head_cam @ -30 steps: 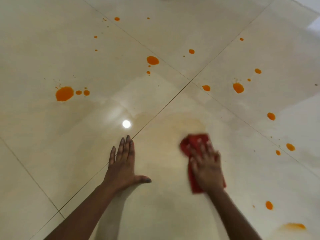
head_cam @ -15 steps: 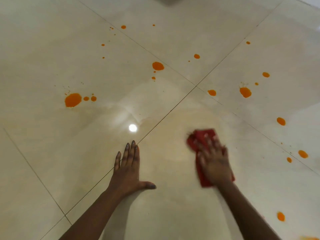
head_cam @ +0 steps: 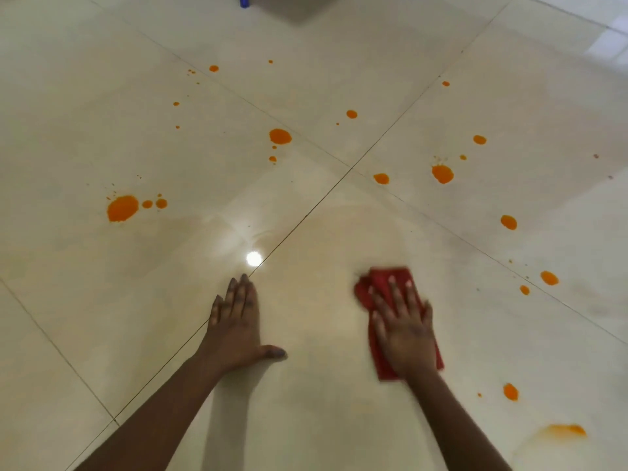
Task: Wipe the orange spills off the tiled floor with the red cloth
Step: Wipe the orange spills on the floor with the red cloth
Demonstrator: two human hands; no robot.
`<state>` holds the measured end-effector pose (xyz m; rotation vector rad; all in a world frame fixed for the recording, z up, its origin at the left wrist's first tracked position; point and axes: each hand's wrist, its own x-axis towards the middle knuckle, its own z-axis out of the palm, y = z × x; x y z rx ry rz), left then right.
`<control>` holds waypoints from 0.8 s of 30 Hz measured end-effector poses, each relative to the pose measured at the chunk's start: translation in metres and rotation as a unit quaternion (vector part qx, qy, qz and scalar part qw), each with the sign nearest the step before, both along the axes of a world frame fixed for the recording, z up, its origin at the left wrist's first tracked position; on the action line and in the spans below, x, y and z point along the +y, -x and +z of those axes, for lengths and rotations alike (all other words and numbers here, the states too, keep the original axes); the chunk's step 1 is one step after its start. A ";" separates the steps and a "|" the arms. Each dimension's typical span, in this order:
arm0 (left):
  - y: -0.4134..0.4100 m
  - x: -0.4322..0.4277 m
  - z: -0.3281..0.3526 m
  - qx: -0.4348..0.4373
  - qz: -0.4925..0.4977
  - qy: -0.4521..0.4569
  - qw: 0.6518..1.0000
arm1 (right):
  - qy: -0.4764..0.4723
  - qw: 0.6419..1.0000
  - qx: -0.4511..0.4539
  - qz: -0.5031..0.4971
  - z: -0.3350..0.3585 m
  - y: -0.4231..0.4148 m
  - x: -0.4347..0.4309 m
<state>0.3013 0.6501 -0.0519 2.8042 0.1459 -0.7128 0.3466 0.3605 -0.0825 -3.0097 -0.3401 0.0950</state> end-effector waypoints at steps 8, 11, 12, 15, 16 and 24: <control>0.005 -0.057 0.022 0.025 -0.132 -0.014 0.991 | -0.021 0.997 0.004 0.069 0.004 0.038 0.083; 0.002 -0.057 0.021 0.039 -0.146 -0.019 0.988 | -0.021 1.000 -0.002 0.017 0.001 0.091 0.030; 0.001 -0.058 0.021 0.039 -0.149 -0.023 0.988 | -0.016 1.000 -0.014 -0.014 0.001 0.087 0.013; -0.007 -0.083 0.018 0.043 -0.178 -0.015 0.983 | 0.001 0.986 -0.012 -0.168 0.006 0.037 -0.008; -0.010 -0.088 0.016 0.031 -0.181 -0.011 0.983 | -0.012 0.982 -0.007 -0.189 0.008 0.022 0.001; -0.031 -0.110 0.005 0.023 -0.266 -0.009 0.964 | -0.028 0.993 -0.014 -0.110 0.001 0.152 -0.054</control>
